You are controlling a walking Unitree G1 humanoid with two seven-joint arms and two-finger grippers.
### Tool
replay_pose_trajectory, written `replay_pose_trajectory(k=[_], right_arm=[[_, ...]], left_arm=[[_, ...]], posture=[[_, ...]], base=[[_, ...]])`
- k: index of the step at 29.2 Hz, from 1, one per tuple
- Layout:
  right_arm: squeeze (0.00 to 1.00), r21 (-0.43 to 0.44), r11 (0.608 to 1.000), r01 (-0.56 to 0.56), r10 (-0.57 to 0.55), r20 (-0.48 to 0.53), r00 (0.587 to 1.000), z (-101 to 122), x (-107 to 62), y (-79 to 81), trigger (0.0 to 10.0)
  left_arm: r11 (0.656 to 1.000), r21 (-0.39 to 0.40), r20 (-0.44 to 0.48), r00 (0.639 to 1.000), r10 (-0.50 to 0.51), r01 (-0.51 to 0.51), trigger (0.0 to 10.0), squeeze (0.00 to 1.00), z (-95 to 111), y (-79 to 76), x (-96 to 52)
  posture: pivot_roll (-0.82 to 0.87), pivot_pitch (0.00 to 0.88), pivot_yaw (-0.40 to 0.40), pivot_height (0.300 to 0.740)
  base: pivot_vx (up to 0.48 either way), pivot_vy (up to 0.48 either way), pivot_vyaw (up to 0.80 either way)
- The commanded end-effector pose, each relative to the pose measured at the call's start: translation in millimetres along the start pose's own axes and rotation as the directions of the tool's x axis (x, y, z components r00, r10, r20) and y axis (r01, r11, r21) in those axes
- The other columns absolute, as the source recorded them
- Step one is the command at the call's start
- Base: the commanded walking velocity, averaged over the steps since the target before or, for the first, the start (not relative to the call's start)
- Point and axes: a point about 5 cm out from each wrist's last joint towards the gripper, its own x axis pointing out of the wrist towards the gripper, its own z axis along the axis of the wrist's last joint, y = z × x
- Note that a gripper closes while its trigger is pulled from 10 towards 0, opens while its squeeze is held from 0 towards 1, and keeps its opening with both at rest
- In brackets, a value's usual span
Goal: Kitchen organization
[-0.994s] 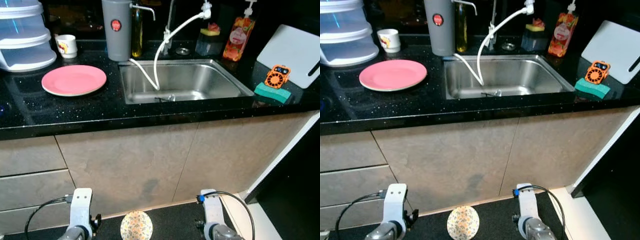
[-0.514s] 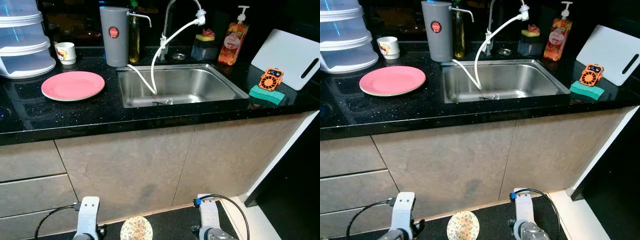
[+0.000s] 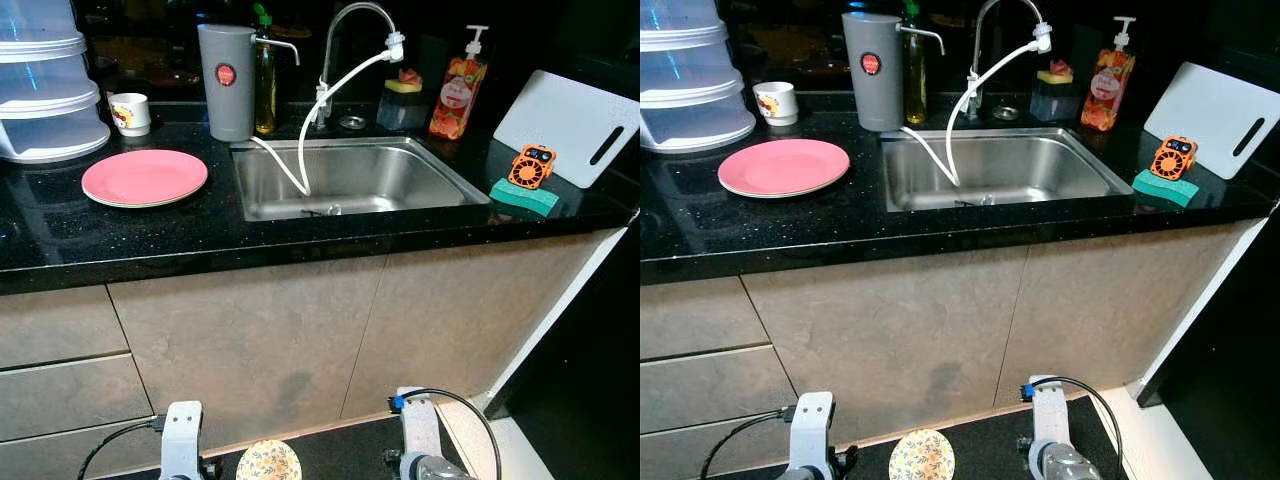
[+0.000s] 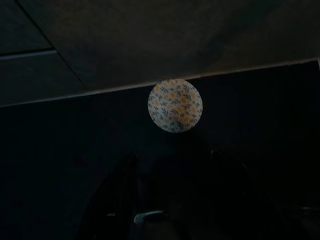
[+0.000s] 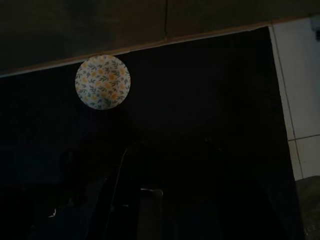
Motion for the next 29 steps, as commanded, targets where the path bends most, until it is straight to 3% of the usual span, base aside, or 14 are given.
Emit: replay_pose_trajectory(k=[1, 5, 10, 12, 14, 20, 25, 29], right_arm=[[0.00, 0.015, 1.000, 0.014, -0.014, -0.008, 1.000, -4, -0.3, -1.8, 10.0], [0.00, 0.023, 1.000, 0.013, -0.012, -0.005, 1.000, -3, 0.0, -0.5, 10.0], [0.00, 0.006, 1.000, 0.018, -0.018, -0.010, 1.000, -4, -0.2, -2.2, 10.0], [0.00, 0.000, 1.000, 0.021, -0.021, -0.006, 1.000, -3, -0.4, -4.4, 10.0], [0.00, 0.028, 0.999, 0.034, -0.035, 0.005, 0.999, -1, -0.7, -8.2, 10.0], [0.00, 0.053, 0.998, 0.034, -0.035, 0.028, 0.999, 0, -1.3, -12.5, 10.0], [0.00, 0.025, 0.999, 0.033, -0.033, 0.009, 0.999, -8, -2.2, -12.5, 10.0], [0.00, 0.051, 0.998, 0.038, -0.038, 0.008, 0.999, -12, -2.9, -13.2, 10.0]], left_arm=[[0.999, 0.001, 0.014, 0.999, 0.035, -0.035, 10.0, 0.00, 2, 7.5, -0.4], [0.999, -0.006, 0.017, 0.999, 0.048, -0.048, 10.0, 0.00, 6, 9.1, 0.6], [0.998, 0.060, 0.035, 0.999, 0.014, -0.016, 10.0, 0.00, 13, 7.3, 2.1], [0.999, 0.022, 0.036, 0.999, 0.032, -0.033, 10.0, 0.00, 13, 10.7, 2.0], [0.997, 0.035, 0.033, 0.997, 0.070, -0.071, 10.0, 0.00, 12, 14.2, 1.4], [0.994, -0.005, 0.044, 0.993, 0.112, -0.112, 10.0, 0.00, 13, 11.4, 2.1], [0.979, 0.132, 0.025, 0.988, 0.154, -0.156, 10.0, 0.00, 4, 16.9, -1.0], [0.984, 0.098, 0.024, 0.988, 0.149, -0.151, 10.0, 0.00, 1, 17.7, -1.9]], posture=[[0.02, 0.021, -0.060, 0.740], [0.01, 0.028, -0.075, 0.740], [-0.01, 0.032, -0.088, 0.740], [-0.02, 0.026, -0.093, 0.740], [0.01, 0.029, -0.102, 0.740], [0.05, 0.022, -0.131, 0.740], [0.02, 0.034, -0.102, 0.740], [0.01, 0.038, -0.086, 0.740]], base=[[0.000, 0.000, 0.00], [0.000, 0.000, 0.00], [0.000, 0.000, 0.00], [0.000, 0.000, 0.00], [0.000, 0.000, 0.00], [0.000, 0.000, 0.00], [0.000, 0.000, 0.00], [0.000, 0.000, 0.00]])
